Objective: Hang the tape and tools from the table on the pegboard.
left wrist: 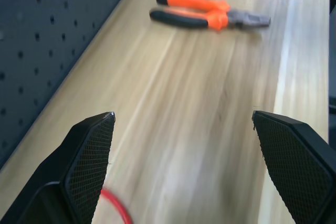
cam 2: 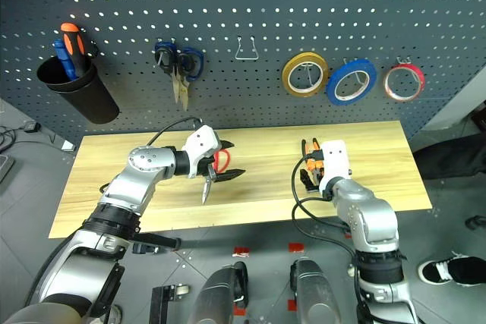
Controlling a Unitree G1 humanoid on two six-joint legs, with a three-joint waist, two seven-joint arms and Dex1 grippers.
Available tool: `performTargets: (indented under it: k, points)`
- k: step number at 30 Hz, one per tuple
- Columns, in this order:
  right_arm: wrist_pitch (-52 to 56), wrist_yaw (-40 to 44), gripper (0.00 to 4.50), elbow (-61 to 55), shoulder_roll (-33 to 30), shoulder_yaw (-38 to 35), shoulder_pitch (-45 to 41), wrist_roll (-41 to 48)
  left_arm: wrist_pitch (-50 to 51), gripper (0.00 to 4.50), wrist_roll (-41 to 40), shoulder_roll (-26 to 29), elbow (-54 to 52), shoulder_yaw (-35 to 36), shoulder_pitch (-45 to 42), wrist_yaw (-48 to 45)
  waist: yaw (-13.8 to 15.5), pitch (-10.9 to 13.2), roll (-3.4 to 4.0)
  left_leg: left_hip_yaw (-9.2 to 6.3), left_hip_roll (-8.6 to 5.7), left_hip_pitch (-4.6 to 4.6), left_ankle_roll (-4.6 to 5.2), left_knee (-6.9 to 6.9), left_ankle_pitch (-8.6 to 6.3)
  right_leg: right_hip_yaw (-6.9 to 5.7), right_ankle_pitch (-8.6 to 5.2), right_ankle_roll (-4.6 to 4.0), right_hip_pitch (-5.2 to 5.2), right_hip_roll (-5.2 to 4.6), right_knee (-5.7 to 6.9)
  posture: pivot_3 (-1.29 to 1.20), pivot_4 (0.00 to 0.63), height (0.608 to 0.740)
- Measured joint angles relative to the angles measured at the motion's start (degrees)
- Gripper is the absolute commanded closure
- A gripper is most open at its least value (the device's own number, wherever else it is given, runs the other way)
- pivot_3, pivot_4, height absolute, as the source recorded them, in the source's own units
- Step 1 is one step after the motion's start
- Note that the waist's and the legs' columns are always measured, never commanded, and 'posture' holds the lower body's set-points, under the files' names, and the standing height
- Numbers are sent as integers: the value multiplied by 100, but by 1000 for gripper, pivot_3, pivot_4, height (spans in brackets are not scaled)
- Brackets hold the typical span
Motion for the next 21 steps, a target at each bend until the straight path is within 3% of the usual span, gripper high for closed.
performTargets:
  k: [13,21]
  points:
    - [-1912,274,38,4199,125,194,-2010,-538,8,79,54,-90,-138,3,-14,-93,-47,0,-1,7,6,-14,2,-4,-1,1,2,-2,-21,3,6,-189,310,740]
    - [-2591,342,38,5629,133,188,-2539,-741,212,79,25,-89,-445,46,136,-54,-25,1,0,8,7,-14,2,-3,-1,4,2,-3,-20,1,7,-167,323,740]
